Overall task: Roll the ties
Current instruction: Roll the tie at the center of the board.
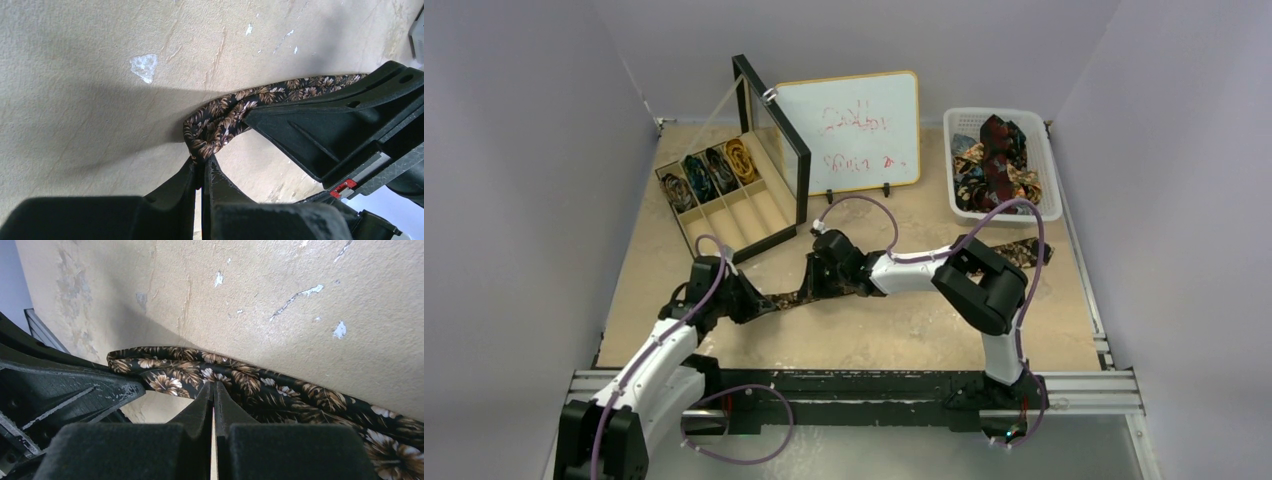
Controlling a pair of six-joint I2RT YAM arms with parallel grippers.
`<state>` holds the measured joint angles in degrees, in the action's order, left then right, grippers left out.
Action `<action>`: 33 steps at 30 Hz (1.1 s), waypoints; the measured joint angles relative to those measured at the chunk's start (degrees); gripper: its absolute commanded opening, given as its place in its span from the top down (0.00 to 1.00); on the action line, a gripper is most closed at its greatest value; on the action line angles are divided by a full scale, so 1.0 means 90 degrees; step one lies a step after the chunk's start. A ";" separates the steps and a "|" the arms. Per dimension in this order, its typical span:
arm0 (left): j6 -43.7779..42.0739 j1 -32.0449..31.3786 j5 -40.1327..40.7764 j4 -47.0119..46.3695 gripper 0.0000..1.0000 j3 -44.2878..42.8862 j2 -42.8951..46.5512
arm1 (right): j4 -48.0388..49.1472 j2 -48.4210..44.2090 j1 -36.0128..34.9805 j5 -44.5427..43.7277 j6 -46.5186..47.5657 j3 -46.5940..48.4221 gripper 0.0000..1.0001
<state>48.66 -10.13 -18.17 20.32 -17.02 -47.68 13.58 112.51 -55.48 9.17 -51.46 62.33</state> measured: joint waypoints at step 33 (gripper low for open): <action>0.0036 0.0000 0.0532 -0.0109 0.43 -0.0022 -0.0151 | -0.0087 0.0010 0.0146 -0.0231 -0.0019 0.0029 1.00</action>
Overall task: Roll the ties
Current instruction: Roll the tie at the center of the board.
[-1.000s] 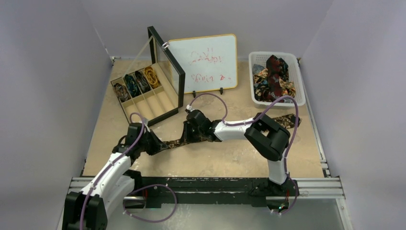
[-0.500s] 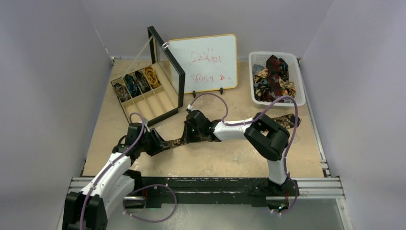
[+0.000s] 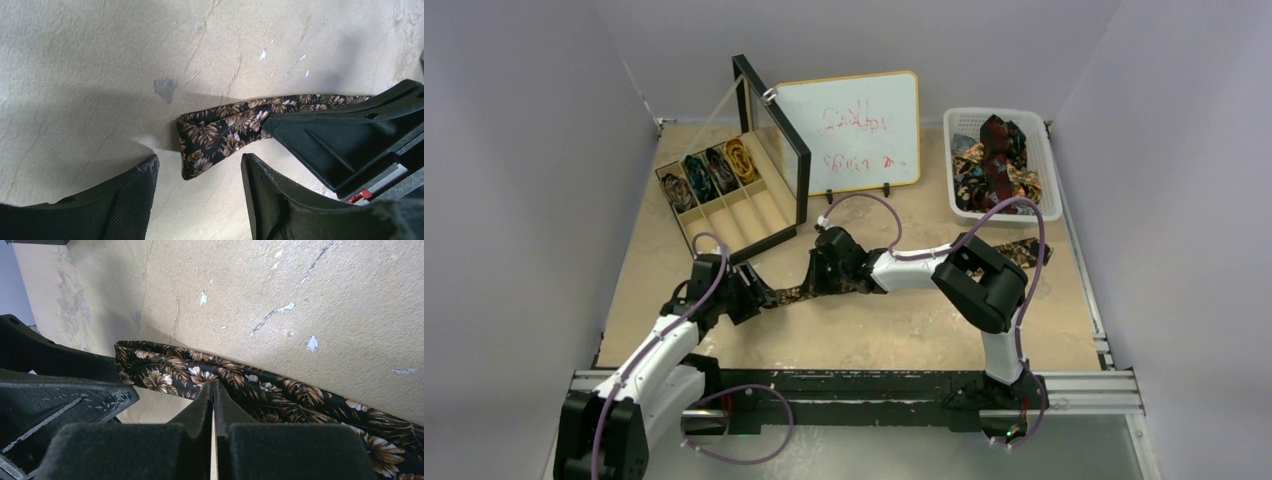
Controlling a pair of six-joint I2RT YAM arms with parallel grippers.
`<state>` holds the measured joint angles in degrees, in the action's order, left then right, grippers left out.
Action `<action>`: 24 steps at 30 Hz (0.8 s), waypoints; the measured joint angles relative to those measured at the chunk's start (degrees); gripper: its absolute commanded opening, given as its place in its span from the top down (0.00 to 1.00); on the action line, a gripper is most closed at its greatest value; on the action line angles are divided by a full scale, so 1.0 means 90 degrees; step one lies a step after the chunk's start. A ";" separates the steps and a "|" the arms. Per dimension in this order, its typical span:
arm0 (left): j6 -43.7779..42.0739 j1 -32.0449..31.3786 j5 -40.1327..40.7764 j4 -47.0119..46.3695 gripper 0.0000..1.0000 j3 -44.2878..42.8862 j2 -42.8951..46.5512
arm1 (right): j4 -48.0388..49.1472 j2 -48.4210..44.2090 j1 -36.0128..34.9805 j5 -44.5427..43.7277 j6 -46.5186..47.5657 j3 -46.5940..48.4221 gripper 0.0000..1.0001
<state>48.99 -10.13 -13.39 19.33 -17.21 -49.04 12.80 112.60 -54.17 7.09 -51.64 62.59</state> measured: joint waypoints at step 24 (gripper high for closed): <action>-0.0408 0.0012 0.0056 -0.0505 1.00 -0.0291 -0.0699 | 0.0102 0.0194 0.0063 0.0262 0.0039 0.0185 1.00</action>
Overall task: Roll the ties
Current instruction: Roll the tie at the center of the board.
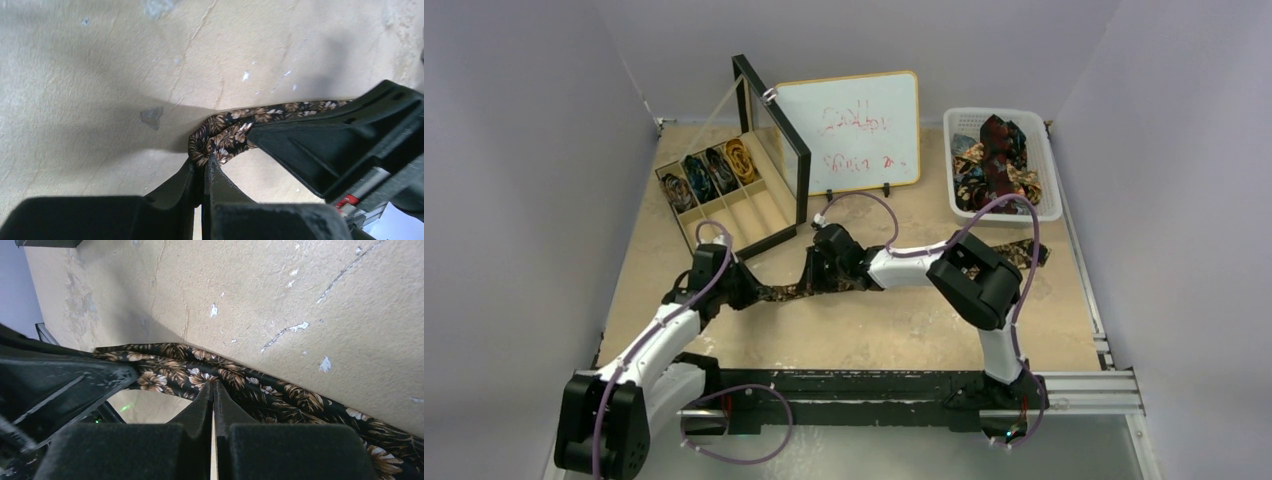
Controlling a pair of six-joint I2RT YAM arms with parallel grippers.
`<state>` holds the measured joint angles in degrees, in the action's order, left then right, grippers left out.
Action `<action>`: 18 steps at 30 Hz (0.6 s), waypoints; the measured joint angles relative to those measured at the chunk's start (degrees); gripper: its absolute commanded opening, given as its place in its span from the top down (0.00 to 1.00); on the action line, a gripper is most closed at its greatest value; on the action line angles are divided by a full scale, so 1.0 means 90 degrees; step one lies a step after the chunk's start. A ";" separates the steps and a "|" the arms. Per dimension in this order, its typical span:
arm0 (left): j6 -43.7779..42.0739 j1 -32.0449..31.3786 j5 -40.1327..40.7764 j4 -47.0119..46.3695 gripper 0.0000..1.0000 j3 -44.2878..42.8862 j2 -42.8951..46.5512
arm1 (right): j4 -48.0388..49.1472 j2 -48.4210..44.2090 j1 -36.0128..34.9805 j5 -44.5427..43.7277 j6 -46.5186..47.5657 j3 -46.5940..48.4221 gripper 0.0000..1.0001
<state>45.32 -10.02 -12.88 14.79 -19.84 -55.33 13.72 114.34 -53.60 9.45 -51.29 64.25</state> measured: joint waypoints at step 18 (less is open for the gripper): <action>-0.0403 0.0000 0.0260 0.0991 1.00 -0.0787 0.0197 | -0.0316 -0.0605 0.0000 -0.0112 0.0168 0.0087 1.00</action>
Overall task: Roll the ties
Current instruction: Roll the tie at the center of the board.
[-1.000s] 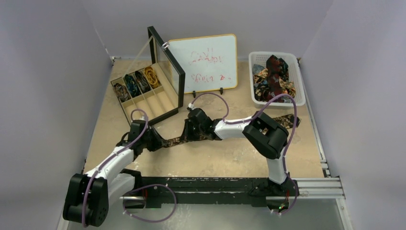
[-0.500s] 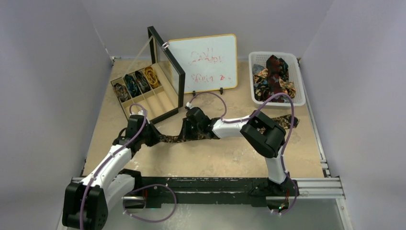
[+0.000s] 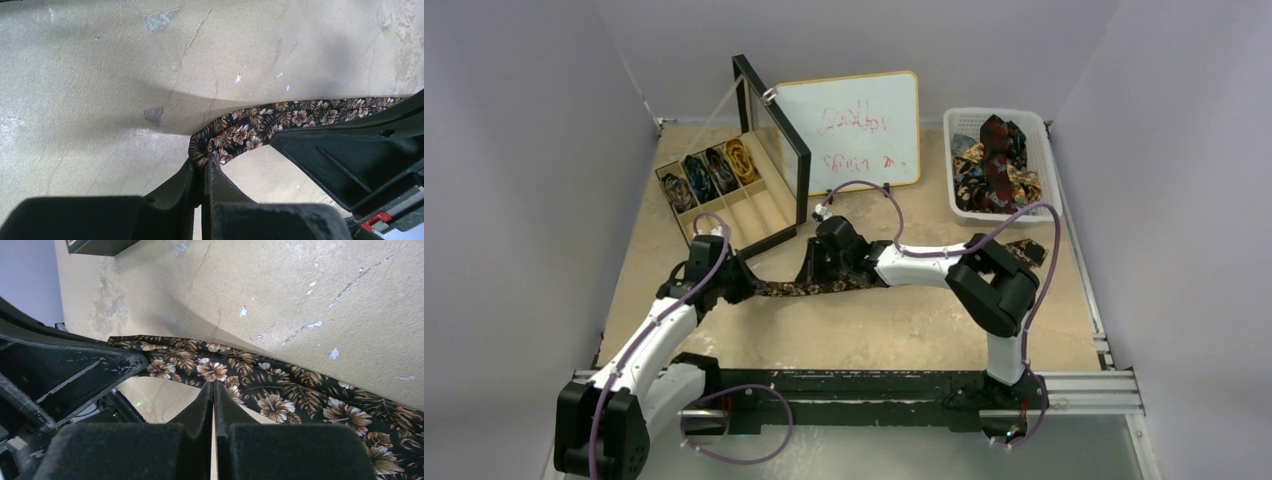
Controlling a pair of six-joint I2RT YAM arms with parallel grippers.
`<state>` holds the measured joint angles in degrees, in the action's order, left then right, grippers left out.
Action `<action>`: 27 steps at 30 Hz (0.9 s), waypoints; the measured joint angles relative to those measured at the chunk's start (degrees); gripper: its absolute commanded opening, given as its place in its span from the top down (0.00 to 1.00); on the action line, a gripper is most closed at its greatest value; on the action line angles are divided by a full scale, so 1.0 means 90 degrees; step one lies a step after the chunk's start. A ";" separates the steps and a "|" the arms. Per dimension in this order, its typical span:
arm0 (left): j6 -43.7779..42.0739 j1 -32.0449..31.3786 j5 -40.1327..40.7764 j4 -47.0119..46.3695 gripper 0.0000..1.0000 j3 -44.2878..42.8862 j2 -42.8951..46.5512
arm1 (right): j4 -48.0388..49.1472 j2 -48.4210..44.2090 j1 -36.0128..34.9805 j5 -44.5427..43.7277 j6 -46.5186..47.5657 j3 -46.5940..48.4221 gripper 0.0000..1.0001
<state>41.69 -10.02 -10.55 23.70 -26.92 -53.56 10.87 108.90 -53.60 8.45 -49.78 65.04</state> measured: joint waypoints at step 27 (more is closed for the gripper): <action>-0.0095 -0.0770 -0.0809 -0.0223 1.00 -0.0801 -0.0566 | 0.0308 0.0862 0.0005 0.0233 -0.0204 0.0260 1.00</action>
<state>40.84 -16.95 -17.82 21.69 -34.13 -58.65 13.65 116.66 -53.56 10.55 -51.62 67.37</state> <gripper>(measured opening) 0.020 0.004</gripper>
